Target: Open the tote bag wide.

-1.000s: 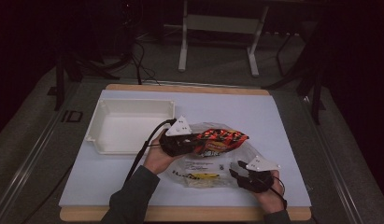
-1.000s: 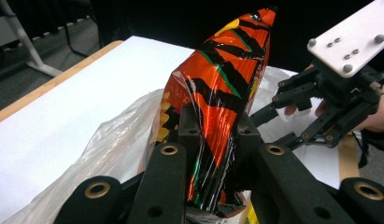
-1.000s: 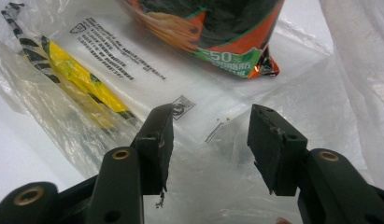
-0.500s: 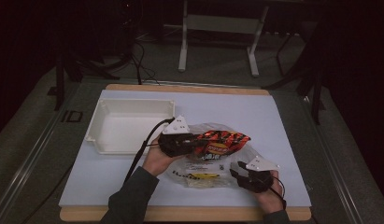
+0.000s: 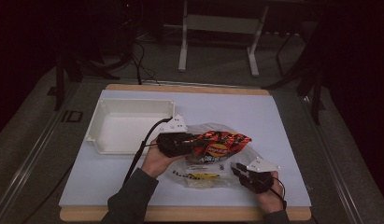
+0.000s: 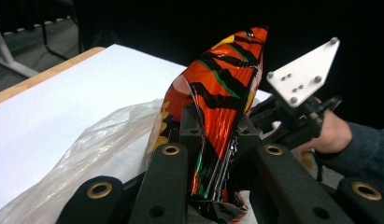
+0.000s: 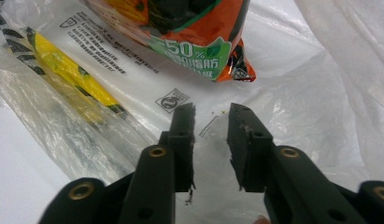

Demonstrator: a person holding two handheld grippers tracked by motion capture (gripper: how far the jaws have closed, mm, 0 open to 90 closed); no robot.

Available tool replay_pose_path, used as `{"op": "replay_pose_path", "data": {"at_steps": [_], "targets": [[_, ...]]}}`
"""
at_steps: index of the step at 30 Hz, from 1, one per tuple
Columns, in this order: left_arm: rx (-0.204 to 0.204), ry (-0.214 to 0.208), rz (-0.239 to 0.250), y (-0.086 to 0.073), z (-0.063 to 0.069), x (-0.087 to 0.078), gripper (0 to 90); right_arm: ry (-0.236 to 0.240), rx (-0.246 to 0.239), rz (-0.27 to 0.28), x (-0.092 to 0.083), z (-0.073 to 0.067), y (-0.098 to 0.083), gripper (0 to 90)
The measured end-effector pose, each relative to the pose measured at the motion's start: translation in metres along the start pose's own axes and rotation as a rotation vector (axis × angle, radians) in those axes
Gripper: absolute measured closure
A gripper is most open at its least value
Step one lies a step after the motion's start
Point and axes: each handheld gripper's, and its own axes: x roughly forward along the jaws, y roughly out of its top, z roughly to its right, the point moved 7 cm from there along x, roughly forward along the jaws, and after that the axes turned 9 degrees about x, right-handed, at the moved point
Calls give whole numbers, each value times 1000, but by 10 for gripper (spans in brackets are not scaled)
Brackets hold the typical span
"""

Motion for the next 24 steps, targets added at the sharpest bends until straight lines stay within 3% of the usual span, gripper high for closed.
{"op": "replay_pose_path", "data": {"at_steps": [5,24], "targets": [[0,-9,9,5,3,-3,807,2,-14,-4,1,0,-1,765],[18,-39,30,17,13,-7,842,7,1,-11,3,1,-5,748]]}}
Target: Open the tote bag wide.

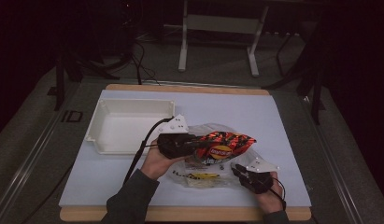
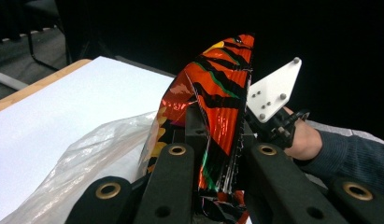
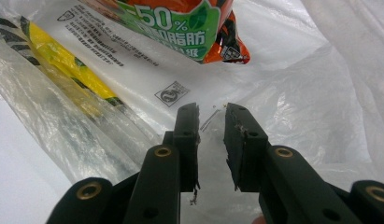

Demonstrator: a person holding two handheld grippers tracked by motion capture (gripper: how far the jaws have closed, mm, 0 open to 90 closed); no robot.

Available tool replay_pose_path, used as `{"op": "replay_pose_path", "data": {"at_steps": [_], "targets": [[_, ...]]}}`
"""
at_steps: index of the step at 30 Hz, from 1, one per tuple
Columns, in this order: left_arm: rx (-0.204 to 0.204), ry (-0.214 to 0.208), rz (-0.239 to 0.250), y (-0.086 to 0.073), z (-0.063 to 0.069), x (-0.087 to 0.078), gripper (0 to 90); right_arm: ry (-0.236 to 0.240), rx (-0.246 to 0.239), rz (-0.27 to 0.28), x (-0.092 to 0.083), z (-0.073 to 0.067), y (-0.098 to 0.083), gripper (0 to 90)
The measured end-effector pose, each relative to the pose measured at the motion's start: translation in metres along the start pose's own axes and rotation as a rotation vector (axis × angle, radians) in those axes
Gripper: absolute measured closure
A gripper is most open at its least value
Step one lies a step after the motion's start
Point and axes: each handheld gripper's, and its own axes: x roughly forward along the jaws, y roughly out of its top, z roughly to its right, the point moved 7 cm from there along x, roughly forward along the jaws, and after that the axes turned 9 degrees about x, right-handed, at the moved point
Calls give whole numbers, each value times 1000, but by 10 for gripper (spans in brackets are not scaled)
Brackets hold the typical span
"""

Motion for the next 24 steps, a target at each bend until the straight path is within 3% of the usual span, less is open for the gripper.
{"op": "replay_pose_path", "data": {"at_steps": [10,24], "targets": [[-18,-23,29,5,2,-5,848,0,1,-1,0,0,0,744],[-3,-31,51,19,7,-11,848,0,7,-4,0,1,-1,744]]}}
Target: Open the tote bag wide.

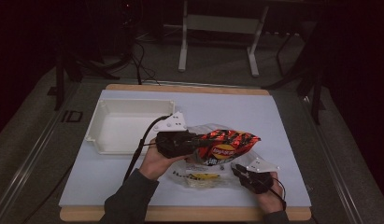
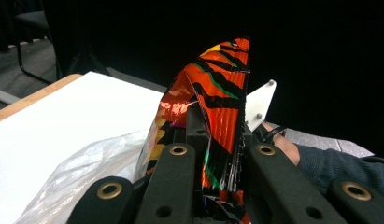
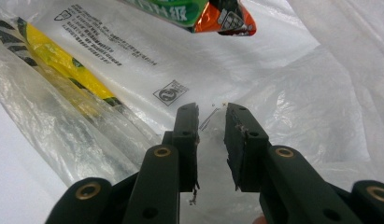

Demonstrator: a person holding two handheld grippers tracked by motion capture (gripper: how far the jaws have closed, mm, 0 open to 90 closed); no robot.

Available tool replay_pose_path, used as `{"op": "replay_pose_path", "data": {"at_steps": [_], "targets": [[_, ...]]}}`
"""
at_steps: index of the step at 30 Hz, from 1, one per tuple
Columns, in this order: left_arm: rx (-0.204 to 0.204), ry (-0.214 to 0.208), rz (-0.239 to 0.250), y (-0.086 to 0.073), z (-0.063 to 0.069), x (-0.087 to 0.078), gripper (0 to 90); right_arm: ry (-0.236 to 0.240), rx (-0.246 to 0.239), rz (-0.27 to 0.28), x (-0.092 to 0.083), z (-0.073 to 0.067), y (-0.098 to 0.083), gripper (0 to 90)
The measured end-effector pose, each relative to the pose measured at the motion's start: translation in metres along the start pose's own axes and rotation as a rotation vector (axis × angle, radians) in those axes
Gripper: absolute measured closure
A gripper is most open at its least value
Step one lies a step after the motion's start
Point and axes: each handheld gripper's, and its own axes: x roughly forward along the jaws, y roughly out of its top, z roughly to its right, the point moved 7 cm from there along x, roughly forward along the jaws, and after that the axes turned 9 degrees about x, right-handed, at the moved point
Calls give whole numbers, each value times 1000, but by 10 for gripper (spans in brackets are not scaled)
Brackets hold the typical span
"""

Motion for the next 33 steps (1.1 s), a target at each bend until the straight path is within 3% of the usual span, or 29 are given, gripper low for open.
{"op": "replay_pose_path", "data": {"at_steps": [22,33], "targets": [[9,-4,19,12,-4,-12,848,2,0,-8,1,1,-2,758],[18,23,31,21,-10,-20,848,2,1,-12,2,1,-3,758]]}}
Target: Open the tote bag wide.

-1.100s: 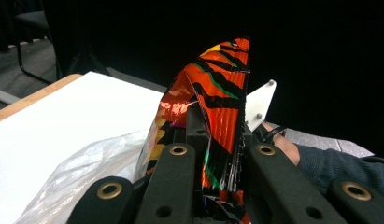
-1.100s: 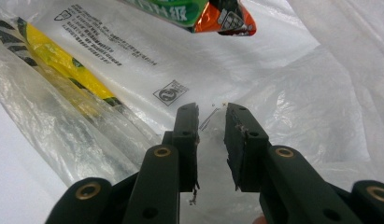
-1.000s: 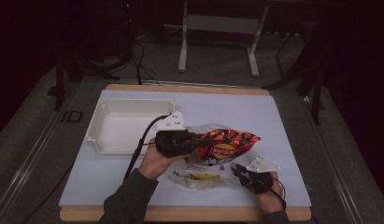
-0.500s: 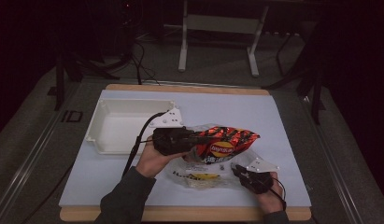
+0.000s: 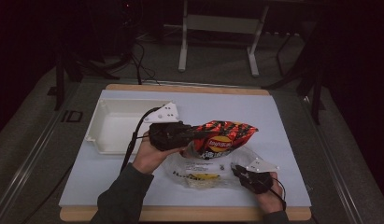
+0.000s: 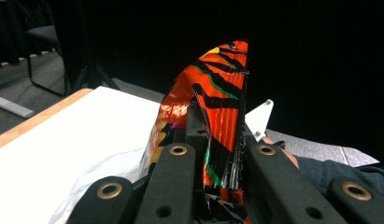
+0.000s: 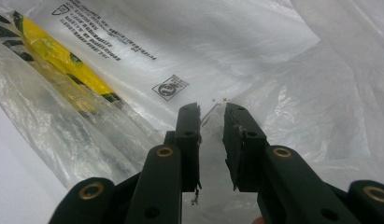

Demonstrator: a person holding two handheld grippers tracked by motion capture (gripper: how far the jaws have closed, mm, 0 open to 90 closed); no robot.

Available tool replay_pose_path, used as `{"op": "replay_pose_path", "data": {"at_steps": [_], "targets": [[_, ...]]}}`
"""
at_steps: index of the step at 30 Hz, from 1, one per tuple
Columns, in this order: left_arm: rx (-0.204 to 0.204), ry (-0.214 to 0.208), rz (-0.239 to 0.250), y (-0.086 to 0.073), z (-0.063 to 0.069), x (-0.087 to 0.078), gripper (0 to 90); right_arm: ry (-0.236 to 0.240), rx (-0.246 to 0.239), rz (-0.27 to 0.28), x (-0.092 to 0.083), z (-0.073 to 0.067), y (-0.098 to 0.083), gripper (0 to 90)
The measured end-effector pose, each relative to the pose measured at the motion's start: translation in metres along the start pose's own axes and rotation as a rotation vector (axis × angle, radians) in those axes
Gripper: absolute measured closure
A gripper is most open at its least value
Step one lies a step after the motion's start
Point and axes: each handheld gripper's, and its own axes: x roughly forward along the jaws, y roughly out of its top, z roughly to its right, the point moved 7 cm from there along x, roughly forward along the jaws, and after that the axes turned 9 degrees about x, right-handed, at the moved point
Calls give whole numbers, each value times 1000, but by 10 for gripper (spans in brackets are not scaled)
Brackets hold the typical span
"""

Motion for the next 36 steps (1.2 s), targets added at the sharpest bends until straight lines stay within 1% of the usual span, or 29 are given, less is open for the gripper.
{"op": "replay_pose_path", "data": {"at_steps": [5,9,13,21,29,36], "targets": [[-4,5,5,2,-3,-4,848,0,-1,-2,0,0,-1,758],[-1,6,7,4,-4,-8,848,0,2,-3,1,1,-1,758],[-6,6,21,5,-3,-13,848,0,3,-5,1,1,-1,758],[-12,-9,34,7,-2,-20,848,-1,4,-8,2,1,-2,759],[-19,-21,64,14,-2,-25,848,1,4,-16,3,1,-3,758],[-22,-10,78,18,-6,-28,848,0,6,-14,2,1,-3,758]]}}
